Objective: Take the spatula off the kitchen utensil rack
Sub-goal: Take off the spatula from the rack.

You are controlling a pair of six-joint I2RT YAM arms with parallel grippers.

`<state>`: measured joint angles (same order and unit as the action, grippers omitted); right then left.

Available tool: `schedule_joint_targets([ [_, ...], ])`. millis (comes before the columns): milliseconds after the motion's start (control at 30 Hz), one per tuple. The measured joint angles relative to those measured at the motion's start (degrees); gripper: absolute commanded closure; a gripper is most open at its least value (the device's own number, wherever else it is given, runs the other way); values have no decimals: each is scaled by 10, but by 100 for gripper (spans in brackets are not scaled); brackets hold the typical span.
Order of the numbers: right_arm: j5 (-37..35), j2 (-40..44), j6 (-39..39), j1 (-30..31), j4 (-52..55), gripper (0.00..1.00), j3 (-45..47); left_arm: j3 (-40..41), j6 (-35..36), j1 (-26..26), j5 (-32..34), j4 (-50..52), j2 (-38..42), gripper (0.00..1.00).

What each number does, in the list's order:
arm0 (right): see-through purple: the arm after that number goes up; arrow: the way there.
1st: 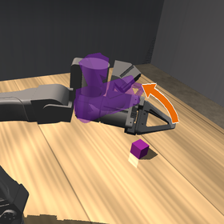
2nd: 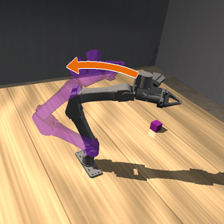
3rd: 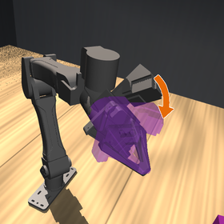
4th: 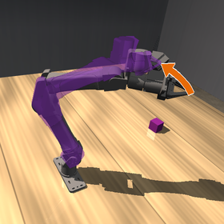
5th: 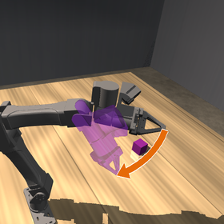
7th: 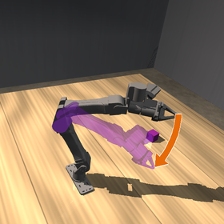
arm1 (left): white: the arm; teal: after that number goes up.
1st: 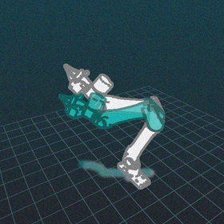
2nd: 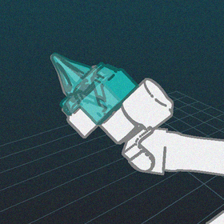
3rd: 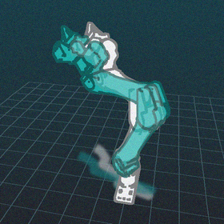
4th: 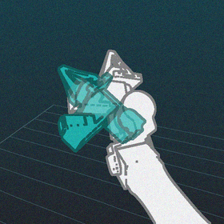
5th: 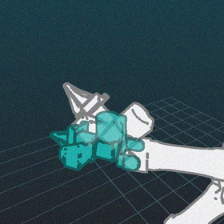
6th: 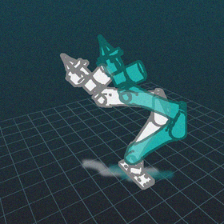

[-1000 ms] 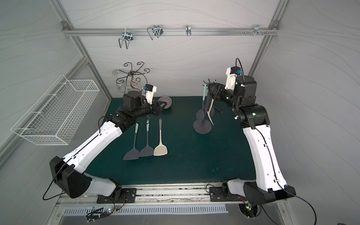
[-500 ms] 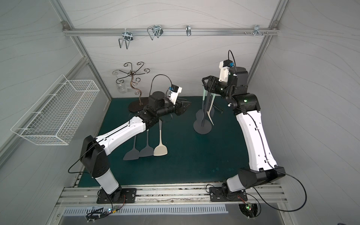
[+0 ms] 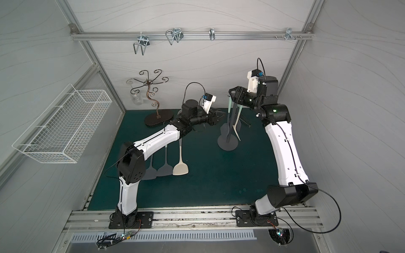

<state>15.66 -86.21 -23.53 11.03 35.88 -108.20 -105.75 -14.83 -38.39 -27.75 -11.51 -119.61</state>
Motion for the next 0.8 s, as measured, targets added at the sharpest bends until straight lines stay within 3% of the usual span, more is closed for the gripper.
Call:
schedule_joint_targets([
  [233,2,0,0,-4,-15,41,17,-91,-22,-1,-19,-9,-74,43],
  [333,3,1,0,-6,-25,42,26,-106,-35,-2,-31,-21,-92,48],
  [467,3,6,0,-8,-36,43,37,-107,-51,-3,-49,-41,-101,63],
  [667,-2,20,-1,-11,-49,43,61,-106,-46,-3,-70,-66,-102,97],
  [800,-10,28,-1,-17,-44,44,88,-83,-41,-5,-76,-64,-84,100],
])
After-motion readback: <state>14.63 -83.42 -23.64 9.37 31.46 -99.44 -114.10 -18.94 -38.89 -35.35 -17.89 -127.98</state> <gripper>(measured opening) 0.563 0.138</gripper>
